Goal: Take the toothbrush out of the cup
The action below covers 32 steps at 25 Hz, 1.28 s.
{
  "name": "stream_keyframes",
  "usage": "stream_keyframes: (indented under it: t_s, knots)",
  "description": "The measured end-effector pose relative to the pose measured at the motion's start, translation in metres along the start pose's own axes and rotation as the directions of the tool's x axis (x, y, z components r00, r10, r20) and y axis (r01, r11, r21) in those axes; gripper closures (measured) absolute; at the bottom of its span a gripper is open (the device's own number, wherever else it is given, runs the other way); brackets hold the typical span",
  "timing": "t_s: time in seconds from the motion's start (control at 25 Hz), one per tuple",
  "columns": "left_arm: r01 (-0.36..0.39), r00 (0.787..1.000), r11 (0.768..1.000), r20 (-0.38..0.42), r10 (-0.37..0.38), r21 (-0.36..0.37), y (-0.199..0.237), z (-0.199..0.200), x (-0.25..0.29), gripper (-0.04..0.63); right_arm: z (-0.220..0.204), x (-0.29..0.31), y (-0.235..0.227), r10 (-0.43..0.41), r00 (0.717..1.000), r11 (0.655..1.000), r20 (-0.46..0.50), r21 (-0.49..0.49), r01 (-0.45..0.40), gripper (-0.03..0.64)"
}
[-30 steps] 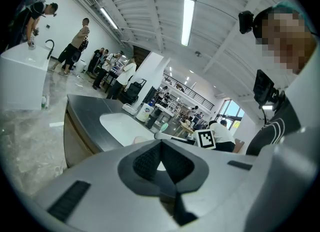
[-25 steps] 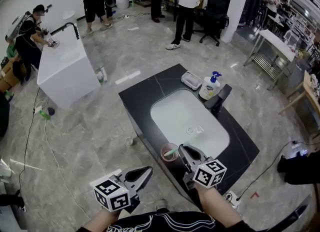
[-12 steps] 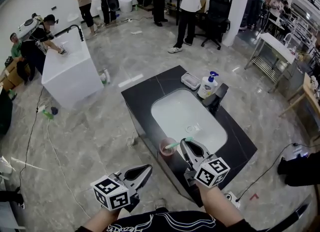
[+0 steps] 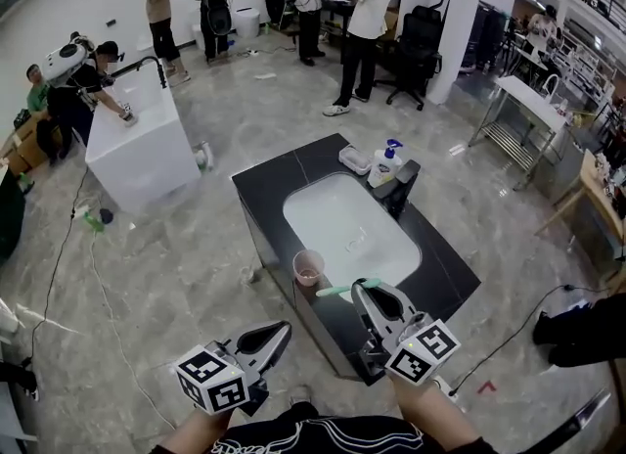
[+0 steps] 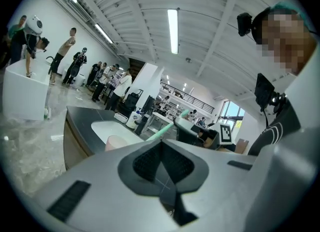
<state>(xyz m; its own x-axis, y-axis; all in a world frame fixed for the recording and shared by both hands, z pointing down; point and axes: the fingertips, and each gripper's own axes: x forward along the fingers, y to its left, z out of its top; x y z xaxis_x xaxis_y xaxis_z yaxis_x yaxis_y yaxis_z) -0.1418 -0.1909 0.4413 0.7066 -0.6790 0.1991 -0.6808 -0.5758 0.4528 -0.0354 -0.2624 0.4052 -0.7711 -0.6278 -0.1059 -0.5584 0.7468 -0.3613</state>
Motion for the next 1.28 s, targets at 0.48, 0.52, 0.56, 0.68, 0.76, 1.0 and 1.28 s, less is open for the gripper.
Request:
stream_keyframes:
  t_s: [0.48,0.52,0.56,0.68,0.76,1.0,1.28]
  knots:
    - [-0.007,0.997,0.995,0.077,-0.001,0.096,-0.105,-0.017,-0.021,0.592,-0.004,-0.117,0.061,0.075,0.995,0.995,-0.06,-0.068,-0.079,0.584]
    - [-0.006,0.997,0.995,0.08,-0.002,0.1,-0.112,-0.021,-0.023,0.592,-0.005,-0.125,0.065,0.081,0.995,0.994,-0.063,-0.07,-0.085,0.584]
    - [-0.005,0.997,0.995,0.081,-0.004,0.103,-0.12,-0.024,-0.024,0.592,-0.006,-0.132,0.07,0.086,0.994,0.993,-0.065,-0.075,-0.091,0.584]
    - [-0.001,0.997,0.994,0.081,-0.008,0.11,-0.138,-0.034,-0.027,0.592,-0.009,-0.151,0.082,0.098,0.992,0.989,-0.075,-0.101,-0.105,0.584]
    - [0.004,0.996,0.993,0.083,-0.014,0.116,-0.15,-0.041,-0.028,0.592,-0.013,-0.163,0.089,0.108,0.99,0.988,-0.086,-0.099,-0.116,0.584]
    - [0.0,0.996,0.992,0.085,-0.011,0.128,-0.18,-0.064,-0.036,0.592,-0.028,-0.201,0.103,0.123,0.985,0.988,-0.121,-0.082,-0.133,0.584]
    - [-0.005,0.998,0.991,0.062,-0.003,0.131,-0.207,-0.09,-0.04,0.592,-0.043,-0.236,0.113,0.112,0.984,0.992,-0.137,-0.046,-0.119,0.584]
